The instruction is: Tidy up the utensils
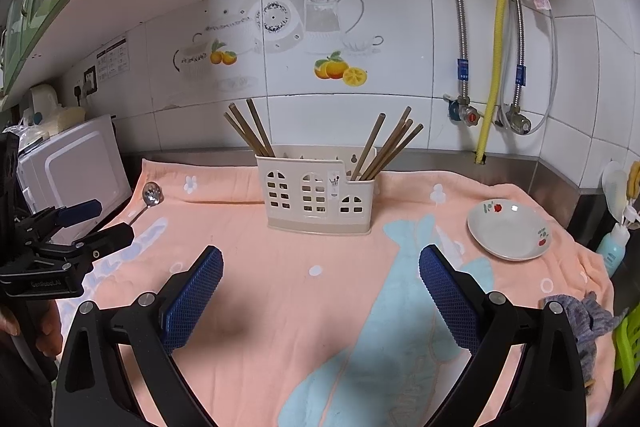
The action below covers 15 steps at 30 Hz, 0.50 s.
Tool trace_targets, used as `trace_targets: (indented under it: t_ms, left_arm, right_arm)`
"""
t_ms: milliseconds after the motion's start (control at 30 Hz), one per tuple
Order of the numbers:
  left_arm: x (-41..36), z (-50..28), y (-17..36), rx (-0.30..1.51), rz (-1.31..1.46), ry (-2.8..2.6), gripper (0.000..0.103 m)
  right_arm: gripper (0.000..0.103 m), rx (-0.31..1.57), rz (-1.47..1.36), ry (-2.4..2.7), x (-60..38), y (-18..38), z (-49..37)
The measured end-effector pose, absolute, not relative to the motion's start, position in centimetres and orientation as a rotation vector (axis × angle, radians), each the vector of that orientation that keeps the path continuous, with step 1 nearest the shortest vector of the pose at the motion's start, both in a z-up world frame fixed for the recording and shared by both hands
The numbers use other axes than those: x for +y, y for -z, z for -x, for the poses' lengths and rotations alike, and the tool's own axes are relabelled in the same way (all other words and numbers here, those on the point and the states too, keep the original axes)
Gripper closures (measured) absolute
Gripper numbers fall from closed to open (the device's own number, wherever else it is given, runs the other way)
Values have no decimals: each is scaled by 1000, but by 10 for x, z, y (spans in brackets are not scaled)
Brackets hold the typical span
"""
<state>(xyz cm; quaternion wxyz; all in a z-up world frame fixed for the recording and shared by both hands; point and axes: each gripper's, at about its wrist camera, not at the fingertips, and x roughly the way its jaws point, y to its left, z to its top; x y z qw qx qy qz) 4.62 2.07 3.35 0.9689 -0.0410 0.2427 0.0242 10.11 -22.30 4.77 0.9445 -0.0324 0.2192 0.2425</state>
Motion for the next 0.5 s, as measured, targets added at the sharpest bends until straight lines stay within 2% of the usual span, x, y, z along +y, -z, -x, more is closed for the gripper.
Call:
trace_targets:
  t_ms: [500]
  left_arm:
    - [20, -46, -32, 492, 85, -46, 5]
  right_arm:
    - [8, 452, 66, -497, -223, -45, -100]
